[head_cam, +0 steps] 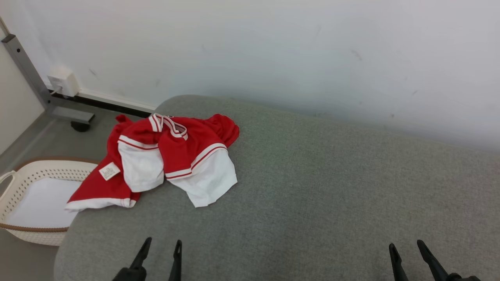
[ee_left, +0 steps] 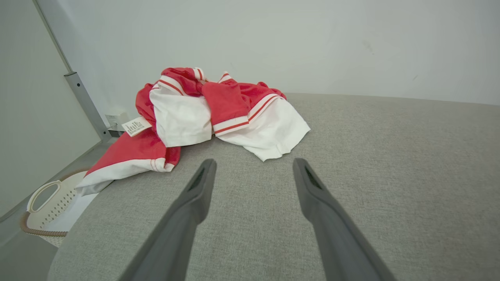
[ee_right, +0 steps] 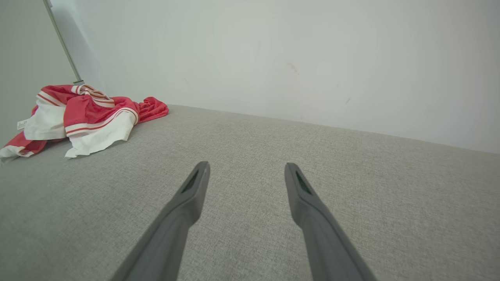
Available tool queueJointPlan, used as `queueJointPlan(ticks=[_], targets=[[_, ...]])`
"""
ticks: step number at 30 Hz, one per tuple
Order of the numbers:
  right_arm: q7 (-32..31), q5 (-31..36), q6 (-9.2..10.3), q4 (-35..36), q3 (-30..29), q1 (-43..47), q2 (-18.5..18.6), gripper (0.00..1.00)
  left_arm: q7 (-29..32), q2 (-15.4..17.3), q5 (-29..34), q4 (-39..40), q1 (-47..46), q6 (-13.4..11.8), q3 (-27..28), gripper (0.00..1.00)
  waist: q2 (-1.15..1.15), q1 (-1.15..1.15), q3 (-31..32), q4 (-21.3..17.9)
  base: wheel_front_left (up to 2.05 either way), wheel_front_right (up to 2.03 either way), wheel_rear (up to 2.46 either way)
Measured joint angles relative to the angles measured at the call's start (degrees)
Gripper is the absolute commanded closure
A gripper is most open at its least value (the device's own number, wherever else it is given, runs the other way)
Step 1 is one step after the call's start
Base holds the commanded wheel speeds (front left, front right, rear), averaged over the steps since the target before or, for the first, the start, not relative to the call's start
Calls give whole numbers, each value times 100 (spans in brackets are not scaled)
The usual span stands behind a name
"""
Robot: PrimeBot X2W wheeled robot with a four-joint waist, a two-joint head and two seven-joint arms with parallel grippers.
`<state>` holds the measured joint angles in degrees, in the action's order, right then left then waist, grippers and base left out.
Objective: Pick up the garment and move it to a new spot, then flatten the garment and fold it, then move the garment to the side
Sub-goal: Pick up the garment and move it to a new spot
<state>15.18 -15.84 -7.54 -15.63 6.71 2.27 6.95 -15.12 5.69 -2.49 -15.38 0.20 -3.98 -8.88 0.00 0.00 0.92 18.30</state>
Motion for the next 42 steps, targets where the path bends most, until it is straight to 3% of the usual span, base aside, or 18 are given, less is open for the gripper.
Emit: queueJointPlan(ticks=[4,10,22,31,40,41,42], targets=[[0,-4,0,23,24,-110,40,0,0,-54,-116,-45,-159,118,64,0,0,0,-154,-42,0,0,0],[0,-4,0,73,53,-341,248,0,0,-60,-324,-404,-1203,252,323,0,0,0,-582,-145,0,0,0],[0,-4,-1,253,137,-964,700,0,690,369,-702,-1748,-3688,246,791,0,0,3,-1867,-452,0,0,0],[12,-8,-8,465,179,-1182,950,0,1339,613,-586,-2907,-4823,-15,704,0,0,2,-2570,-642,0,0,0],[66,-22,-11,672,237,-1289,1056,0,1611,710,-510,-3864,-5319,-31,545,0,-1,0,-2908,-736,0,0,0],[73,-22,-12,670,243,-1295,1056,0,1622,708,-512,-3963,-5326,-14,535,22,0,0,-2908,-745,0,0,0],[71,-24,-14,657,249,-1297,1054,0,1652,703,-520,-4051,-5327,-9,530,52,0,0,-2897,-754,0,0,0]])
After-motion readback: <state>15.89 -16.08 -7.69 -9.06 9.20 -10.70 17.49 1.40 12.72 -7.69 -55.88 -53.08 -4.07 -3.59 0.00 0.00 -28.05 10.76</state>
